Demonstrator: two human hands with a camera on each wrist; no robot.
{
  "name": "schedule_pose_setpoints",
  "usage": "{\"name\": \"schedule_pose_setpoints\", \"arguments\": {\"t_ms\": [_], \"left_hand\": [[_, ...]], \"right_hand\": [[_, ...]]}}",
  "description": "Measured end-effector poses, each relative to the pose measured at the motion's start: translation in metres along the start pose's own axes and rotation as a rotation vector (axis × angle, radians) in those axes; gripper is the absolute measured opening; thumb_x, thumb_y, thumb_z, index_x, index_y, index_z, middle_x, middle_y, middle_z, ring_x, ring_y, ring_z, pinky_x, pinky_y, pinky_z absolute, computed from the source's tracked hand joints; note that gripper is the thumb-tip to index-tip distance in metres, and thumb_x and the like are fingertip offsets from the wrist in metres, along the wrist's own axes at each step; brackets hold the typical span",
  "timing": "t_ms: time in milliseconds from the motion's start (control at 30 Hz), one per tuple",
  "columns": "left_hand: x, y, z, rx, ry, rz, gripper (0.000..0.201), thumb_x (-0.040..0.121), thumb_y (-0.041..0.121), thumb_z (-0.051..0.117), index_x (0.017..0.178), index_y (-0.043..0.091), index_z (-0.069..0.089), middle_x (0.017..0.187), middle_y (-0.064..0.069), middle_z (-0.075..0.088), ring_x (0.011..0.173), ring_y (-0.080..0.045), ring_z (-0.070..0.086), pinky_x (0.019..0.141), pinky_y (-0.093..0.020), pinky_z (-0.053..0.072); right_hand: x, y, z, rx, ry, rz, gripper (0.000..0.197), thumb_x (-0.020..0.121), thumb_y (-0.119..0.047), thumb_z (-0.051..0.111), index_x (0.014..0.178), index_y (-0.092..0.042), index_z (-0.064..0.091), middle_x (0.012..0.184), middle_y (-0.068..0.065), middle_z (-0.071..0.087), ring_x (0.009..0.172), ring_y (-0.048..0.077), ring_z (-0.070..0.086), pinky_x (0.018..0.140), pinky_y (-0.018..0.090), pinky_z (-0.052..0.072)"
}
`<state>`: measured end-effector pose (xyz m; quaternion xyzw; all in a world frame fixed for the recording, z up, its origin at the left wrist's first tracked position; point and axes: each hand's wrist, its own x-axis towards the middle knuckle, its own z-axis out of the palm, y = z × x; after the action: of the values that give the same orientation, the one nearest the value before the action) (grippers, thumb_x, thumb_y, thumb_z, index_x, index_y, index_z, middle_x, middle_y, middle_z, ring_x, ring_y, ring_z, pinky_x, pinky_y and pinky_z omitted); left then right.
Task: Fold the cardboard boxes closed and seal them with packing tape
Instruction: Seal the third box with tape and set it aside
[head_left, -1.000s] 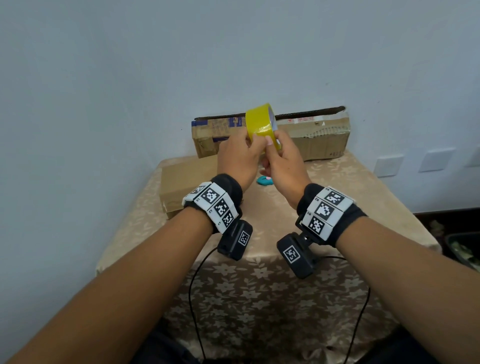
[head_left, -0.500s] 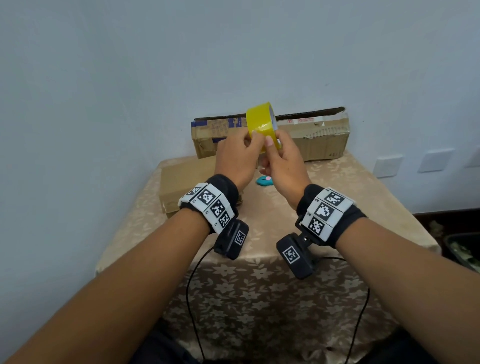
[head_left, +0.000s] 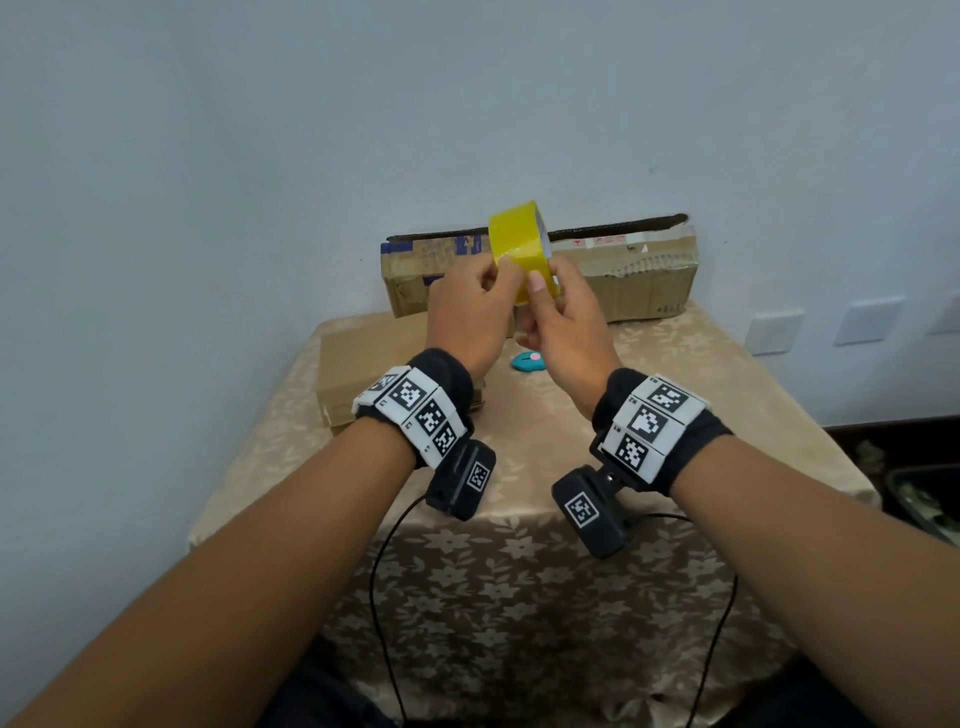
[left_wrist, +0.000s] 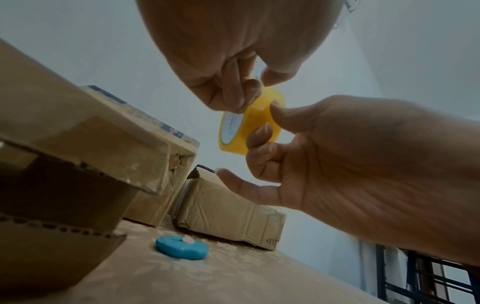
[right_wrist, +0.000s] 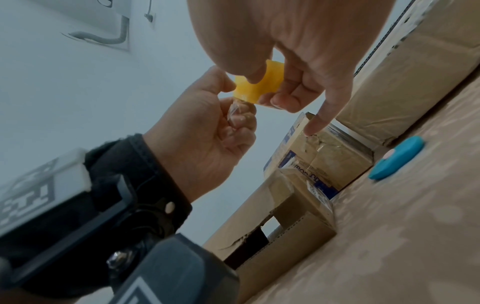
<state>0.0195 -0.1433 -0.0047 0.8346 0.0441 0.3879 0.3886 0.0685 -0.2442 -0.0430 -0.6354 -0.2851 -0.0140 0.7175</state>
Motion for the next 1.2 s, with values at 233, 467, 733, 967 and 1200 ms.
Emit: {"name": "schedule_pose_setpoints", "arguments": {"t_ms": [233, 467, 733, 967, 1200], "left_hand": [[0.0013, 0.0003, 0.0019, 0.052, 0.019, -0.015, 0.041, 0.095, 0.019, 0.055, 0.056, 0.023, 0.044, 0.051, 0.009, 0.038, 0.050, -0.006, 0.035, 0.048, -0.020, 0.024], [0.0015, 0.0014, 0.0025, 0.095, -0.002, -0.032, 0.036, 0.089, 0.018, 0.053, 0.055, 0.020, 0.042, 0.051, 0.007, 0.036, 0.047, -0.009, 0.031, 0.046, -0.022, 0.022], [-0.0005, 0.0085, -0.0022, 0.080, -0.011, -0.058, 0.044, 0.096, 0.026, 0.050, 0.055, 0.023, 0.035, 0.047, 0.009, 0.032, 0.048, -0.008, 0.032, 0.049, -0.025, 0.021], [0.0002, 0.0026, -0.0005, 0.105, 0.005, -0.003, 0.042, 0.099, 0.029, 0.046, 0.058, 0.019, 0.044, 0.052, 0.006, 0.037, 0.050, -0.010, 0.032, 0.051, -0.029, 0.022], [0.0040, 0.0051, -0.0048, 0.037, 0.043, -0.078, 0.049, 0.092, 0.014, 0.053, 0.050, 0.024, 0.030, 0.048, 0.008, 0.026, 0.048, -0.009, 0.024, 0.051, -0.028, 0.018]], "right_hand": [[-0.0010, 0.0016, 0.0006, -0.019, -0.010, -0.009, 0.024, 0.107, -0.039, 0.044, 0.119, -0.023, 0.058, 0.084, 0.006, 0.063, 0.068, 0.016, 0.055, 0.067, 0.045, 0.053], [-0.0041, 0.0005, 0.0013, -0.085, 0.005, -0.013, 0.022, 0.108, -0.039, 0.044, 0.120, -0.026, 0.058, 0.095, 0.022, 0.067, 0.071, 0.022, 0.059, 0.067, 0.057, 0.057], [-0.0025, -0.0027, 0.0022, -0.073, 0.017, 0.016, 0.037, 0.097, -0.056, 0.045, 0.116, -0.026, 0.056, 0.096, 0.021, 0.068, 0.078, 0.036, 0.065, 0.076, 0.062, 0.057], [-0.0044, -0.0017, 0.0002, -0.062, 0.009, 0.001, 0.027, 0.105, -0.044, 0.044, 0.117, -0.023, 0.056, 0.096, 0.022, 0.066, 0.073, 0.022, 0.061, 0.073, 0.062, 0.055], [-0.0032, 0.0000, 0.0012, -0.099, 0.012, -0.029, 0.024, 0.106, -0.040, 0.045, 0.118, -0.023, 0.057, 0.074, 0.002, 0.060, 0.066, 0.015, 0.057, 0.073, 0.063, 0.055]]}}
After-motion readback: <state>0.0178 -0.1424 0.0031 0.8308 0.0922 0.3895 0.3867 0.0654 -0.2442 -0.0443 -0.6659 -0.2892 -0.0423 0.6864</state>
